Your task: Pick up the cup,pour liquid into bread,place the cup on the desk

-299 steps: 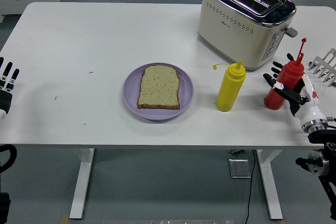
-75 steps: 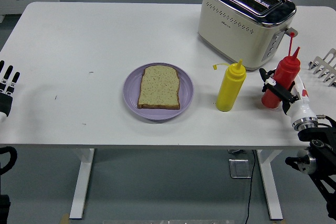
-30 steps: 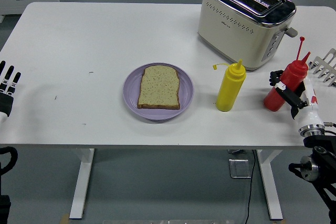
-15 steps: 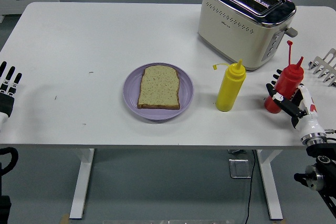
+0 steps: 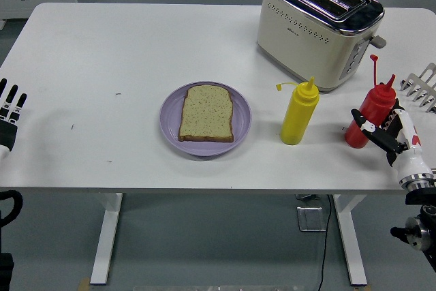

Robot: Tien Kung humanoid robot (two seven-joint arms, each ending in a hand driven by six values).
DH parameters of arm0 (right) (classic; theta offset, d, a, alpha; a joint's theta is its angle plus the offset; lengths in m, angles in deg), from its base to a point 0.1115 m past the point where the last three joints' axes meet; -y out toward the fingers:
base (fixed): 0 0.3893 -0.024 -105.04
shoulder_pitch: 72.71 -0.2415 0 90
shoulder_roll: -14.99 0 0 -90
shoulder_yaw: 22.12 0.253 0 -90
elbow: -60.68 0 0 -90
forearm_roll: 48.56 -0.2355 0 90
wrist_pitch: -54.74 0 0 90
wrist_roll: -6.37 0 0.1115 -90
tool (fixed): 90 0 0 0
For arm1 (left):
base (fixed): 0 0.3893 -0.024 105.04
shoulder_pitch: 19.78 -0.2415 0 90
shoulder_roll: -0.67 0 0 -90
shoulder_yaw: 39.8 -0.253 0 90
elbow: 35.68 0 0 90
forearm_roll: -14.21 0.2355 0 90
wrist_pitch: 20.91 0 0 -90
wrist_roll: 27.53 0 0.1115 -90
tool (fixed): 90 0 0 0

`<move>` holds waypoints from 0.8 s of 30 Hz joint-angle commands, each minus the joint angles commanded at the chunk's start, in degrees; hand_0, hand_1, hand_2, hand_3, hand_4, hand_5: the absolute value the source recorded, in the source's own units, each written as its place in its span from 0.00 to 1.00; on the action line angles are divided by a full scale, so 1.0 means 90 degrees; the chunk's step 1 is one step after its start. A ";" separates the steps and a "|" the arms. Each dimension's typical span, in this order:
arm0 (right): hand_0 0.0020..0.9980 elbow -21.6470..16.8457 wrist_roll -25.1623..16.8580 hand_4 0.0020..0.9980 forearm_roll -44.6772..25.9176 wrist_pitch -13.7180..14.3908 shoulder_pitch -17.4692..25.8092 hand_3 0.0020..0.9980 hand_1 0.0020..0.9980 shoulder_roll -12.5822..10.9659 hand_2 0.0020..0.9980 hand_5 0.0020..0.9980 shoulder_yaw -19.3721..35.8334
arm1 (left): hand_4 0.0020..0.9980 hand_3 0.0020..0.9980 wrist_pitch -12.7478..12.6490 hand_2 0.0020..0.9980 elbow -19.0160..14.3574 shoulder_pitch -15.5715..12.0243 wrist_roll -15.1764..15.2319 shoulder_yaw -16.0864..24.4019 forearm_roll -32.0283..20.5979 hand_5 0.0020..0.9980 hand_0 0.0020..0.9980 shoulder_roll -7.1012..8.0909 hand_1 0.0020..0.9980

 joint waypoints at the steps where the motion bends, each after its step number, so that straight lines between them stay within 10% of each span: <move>1: 0.98 -0.0045 0.0007 0.86 0.0011 -0.0010 0.0027 1.00 0.92 -0.0013 1.00 0.26 0.0020 | 0.52 0.66 0.0000 0.73 0.0000 0.0002 0.0000 0.0001 0.0000 0.93 0.78 0.0000 0.73; 24: 0.98 -0.1529 0.0076 0.87 -0.0624 -0.0346 0.1033 1.00 0.93 -0.0358 1.00 0.27 0.1579 | 0.52 0.66 0.0007 0.73 -0.0005 0.0041 -0.0004 -0.0012 0.0003 0.93 0.78 0.0000 0.73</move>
